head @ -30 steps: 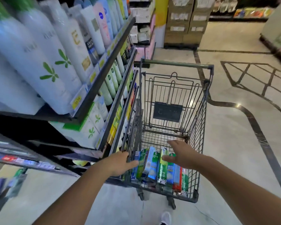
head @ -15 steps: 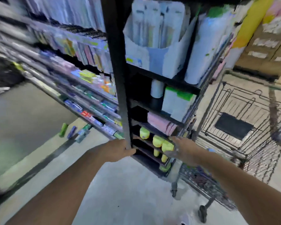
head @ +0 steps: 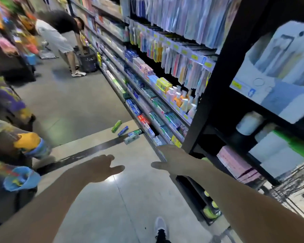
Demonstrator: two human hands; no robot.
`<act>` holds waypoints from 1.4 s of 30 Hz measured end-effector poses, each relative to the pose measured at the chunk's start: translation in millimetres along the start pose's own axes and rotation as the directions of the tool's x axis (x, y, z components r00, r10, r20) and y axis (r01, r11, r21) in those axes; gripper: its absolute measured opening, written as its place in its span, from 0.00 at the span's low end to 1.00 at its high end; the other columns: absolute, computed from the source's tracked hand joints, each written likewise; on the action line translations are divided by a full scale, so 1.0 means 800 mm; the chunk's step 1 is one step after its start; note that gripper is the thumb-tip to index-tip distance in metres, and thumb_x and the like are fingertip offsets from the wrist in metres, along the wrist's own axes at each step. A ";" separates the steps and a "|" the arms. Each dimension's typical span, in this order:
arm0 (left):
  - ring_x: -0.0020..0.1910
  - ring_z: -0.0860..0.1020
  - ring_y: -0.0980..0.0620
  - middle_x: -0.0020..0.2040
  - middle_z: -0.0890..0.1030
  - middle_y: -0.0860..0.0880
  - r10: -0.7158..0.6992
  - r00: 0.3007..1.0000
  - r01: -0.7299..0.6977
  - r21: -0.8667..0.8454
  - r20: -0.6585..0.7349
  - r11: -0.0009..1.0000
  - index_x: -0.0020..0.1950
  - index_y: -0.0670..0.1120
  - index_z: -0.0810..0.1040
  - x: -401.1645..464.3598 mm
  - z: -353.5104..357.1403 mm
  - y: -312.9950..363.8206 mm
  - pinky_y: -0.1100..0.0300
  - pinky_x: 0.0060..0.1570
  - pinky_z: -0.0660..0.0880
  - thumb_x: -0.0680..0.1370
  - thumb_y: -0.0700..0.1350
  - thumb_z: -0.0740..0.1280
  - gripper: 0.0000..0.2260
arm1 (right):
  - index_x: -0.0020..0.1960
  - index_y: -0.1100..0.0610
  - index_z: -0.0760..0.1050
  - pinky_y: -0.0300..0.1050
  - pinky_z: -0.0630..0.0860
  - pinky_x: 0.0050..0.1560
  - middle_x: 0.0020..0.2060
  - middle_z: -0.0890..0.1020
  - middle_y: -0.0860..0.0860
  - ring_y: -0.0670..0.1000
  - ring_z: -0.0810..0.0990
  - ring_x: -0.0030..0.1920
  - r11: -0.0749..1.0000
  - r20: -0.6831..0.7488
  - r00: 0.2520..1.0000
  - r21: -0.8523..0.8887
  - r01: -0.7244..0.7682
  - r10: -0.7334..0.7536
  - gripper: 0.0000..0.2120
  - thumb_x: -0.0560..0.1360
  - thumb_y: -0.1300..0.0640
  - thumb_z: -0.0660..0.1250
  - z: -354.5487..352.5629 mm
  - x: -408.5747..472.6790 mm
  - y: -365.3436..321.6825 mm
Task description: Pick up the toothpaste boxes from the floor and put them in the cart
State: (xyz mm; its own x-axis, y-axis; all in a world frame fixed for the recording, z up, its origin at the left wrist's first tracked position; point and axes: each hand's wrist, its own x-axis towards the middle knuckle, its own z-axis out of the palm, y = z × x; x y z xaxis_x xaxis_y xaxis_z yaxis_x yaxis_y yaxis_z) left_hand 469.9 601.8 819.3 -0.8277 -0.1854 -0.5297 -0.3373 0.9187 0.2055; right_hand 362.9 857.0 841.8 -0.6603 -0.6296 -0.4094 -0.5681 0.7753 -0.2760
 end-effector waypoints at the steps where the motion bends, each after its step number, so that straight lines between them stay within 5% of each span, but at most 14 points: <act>1: 0.74 0.65 0.47 0.76 0.66 0.46 -0.022 1.000 0.022 -0.005 0.009 1.000 0.79 0.47 0.60 0.007 -0.006 -0.009 0.55 0.71 0.63 0.79 0.68 0.54 0.35 | 0.78 0.55 0.56 0.55 0.62 0.71 0.76 0.63 0.53 0.57 0.59 0.76 1.000 0.003 1.000 -0.004 0.027 -0.027 0.40 0.76 0.31 0.58 -0.004 0.020 -0.003; 11: 0.73 0.67 0.48 0.76 0.67 0.50 -0.140 0.989 0.133 -0.115 -0.051 0.984 0.79 0.49 0.62 0.118 -0.097 -0.090 0.55 0.70 0.65 0.74 0.73 0.55 0.40 | 0.79 0.55 0.56 0.49 0.62 0.71 0.75 0.64 0.53 0.53 0.62 0.75 0.990 0.080 0.987 0.016 0.138 -0.139 0.38 0.77 0.35 0.60 -0.076 0.219 -0.017; 17: 0.66 0.74 0.46 0.69 0.75 0.48 -0.157 0.981 0.135 -0.183 -0.113 0.974 0.76 0.54 0.66 0.173 -0.148 -0.123 0.55 0.63 0.71 0.79 0.63 0.61 0.28 | 0.75 0.55 0.61 0.50 0.67 0.69 0.73 0.67 0.53 0.55 0.67 0.71 0.984 0.095 0.980 0.004 0.177 -0.176 0.35 0.77 0.35 0.61 -0.116 0.333 -0.033; 23: 0.57 0.76 0.45 0.61 0.77 0.45 -0.252 0.967 0.242 -0.168 -0.042 0.956 0.65 0.48 0.72 0.249 -0.184 -0.202 0.54 0.49 0.70 0.77 0.68 0.58 0.28 | 0.74 0.55 0.63 0.53 0.68 0.67 0.70 0.71 0.53 0.56 0.68 0.70 0.977 0.074 0.975 -0.005 0.212 -0.212 0.36 0.75 0.34 0.63 -0.129 0.451 -0.074; 28: 0.71 0.68 0.44 0.74 0.67 0.45 -0.260 0.965 0.253 -0.164 -0.024 0.954 0.78 0.47 0.60 0.315 -0.235 -0.286 0.50 0.67 0.68 0.77 0.69 0.57 0.37 | 0.75 0.55 0.62 0.53 0.67 0.67 0.70 0.70 0.53 0.57 0.68 0.70 0.981 0.093 0.979 -0.047 0.187 -0.182 0.37 0.75 0.33 0.62 -0.136 0.558 -0.132; 34: 0.70 0.69 0.44 0.73 0.68 0.45 -0.200 0.980 0.199 -0.107 0.007 0.974 0.76 0.46 0.63 0.387 -0.313 -0.390 0.51 0.66 0.69 0.77 0.69 0.57 0.36 | 0.73 0.51 0.64 0.50 0.68 0.65 0.66 0.73 0.50 0.55 0.69 0.68 0.993 0.089 0.989 0.020 0.120 -0.121 0.34 0.74 0.34 0.64 -0.172 0.653 -0.198; 42: 0.74 0.65 0.44 0.76 0.64 0.43 -0.148 0.988 0.152 -0.114 0.045 0.982 0.79 0.45 0.59 0.481 -0.380 -0.462 0.52 0.69 0.65 0.78 0.68 0.57 0.37 | 0.77 0.54 0.59 0.52 0.64 0.72 0.72 0.68 0.52 0.54 0.65 0.72 0.999 0.082 0.995 0.019 0.046 -0.048 0.39 0.74 0.33 0.64 -0.198 0.763 -0.219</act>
State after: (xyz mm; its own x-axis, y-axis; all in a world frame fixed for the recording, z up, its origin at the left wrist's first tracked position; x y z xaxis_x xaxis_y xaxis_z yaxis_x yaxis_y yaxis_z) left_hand 139.4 84.7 789.7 -0.7477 -0.3038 -0.5905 -0.5084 0.8340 0.2146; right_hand -18.7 329.0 778.2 -0.5898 -0.6595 -0.4662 -0.5888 0.7462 -0.3107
